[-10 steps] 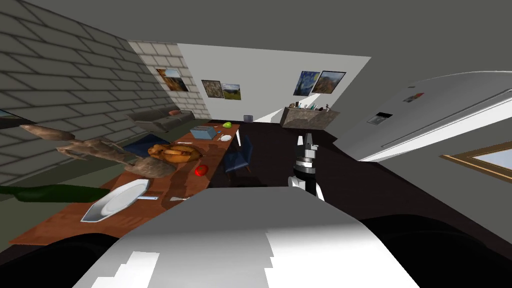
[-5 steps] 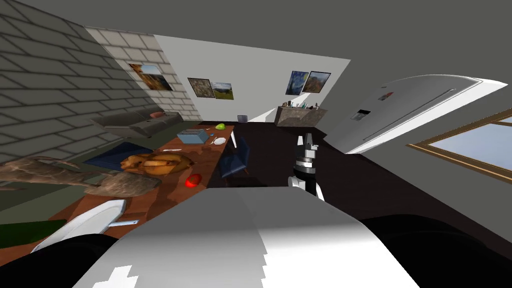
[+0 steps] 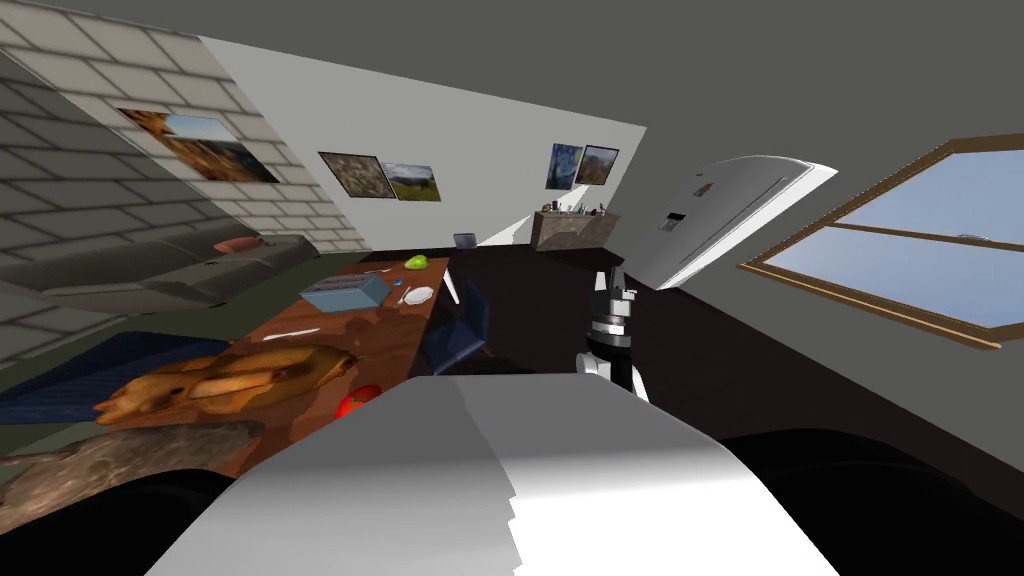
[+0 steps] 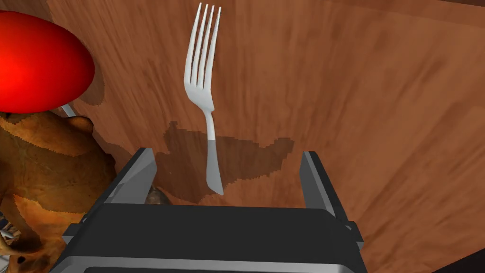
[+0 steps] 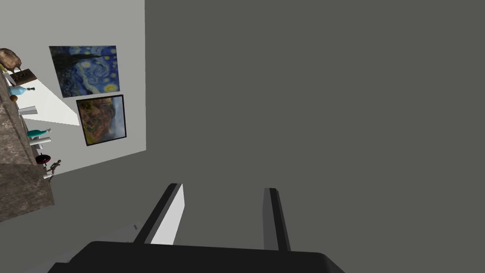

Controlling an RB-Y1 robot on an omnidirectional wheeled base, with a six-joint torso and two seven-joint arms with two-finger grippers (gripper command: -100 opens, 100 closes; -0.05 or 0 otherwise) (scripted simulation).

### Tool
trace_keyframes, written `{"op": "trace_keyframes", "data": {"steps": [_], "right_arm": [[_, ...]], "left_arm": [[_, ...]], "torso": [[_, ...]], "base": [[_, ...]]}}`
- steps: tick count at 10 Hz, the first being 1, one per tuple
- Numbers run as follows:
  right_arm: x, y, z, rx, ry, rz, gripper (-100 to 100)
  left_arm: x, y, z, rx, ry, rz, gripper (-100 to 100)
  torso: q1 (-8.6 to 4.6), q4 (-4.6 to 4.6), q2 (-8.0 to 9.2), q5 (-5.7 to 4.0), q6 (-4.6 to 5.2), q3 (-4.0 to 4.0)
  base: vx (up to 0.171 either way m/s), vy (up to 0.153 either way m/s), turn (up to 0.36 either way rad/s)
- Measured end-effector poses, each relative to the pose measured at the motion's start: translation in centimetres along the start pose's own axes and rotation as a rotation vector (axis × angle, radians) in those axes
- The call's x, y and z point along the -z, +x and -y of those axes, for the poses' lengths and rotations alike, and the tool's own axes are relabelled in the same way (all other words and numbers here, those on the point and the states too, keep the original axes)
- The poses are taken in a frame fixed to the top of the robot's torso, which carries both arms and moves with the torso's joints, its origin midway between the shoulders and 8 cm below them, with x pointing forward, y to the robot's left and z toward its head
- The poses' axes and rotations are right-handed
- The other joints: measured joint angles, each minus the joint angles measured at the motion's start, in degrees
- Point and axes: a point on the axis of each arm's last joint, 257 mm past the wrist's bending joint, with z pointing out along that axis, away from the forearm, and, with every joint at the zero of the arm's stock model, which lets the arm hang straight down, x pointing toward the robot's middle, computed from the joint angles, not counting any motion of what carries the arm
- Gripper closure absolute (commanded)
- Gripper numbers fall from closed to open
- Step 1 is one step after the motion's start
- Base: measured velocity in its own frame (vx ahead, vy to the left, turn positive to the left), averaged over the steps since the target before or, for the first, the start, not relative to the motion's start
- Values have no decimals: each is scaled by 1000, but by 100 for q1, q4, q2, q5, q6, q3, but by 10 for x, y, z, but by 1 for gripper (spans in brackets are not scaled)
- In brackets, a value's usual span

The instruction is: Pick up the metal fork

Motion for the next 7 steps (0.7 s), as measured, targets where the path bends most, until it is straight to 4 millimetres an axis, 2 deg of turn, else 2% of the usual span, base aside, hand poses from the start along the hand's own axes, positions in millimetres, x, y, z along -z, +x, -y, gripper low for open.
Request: {"op": "trace_keyframes", "data": {"steps": [3, 4, 7], "right_arm": [[0, 0, 0, 0, 0, 0, 0], [0, 0, 0, 0, 0, 0, 0], [0, 0, 0, 0, 0, 0, 0]], "left_arm": [[11, -2, -46, 5, -99, 2, -100], [22, 1, -60, 7, -132, 0, -100], [29, -2, -79, 5, -174, -1, -100]], "torso": [[-1, 3, 12, 0, -1, 7], [-5, 2, 7, -1, -1, 4], [-26, 6, 27, -5, -4, 16]], "base": [[85, 83, -231], [66, 51, -128], [25, 24, -70]]}}
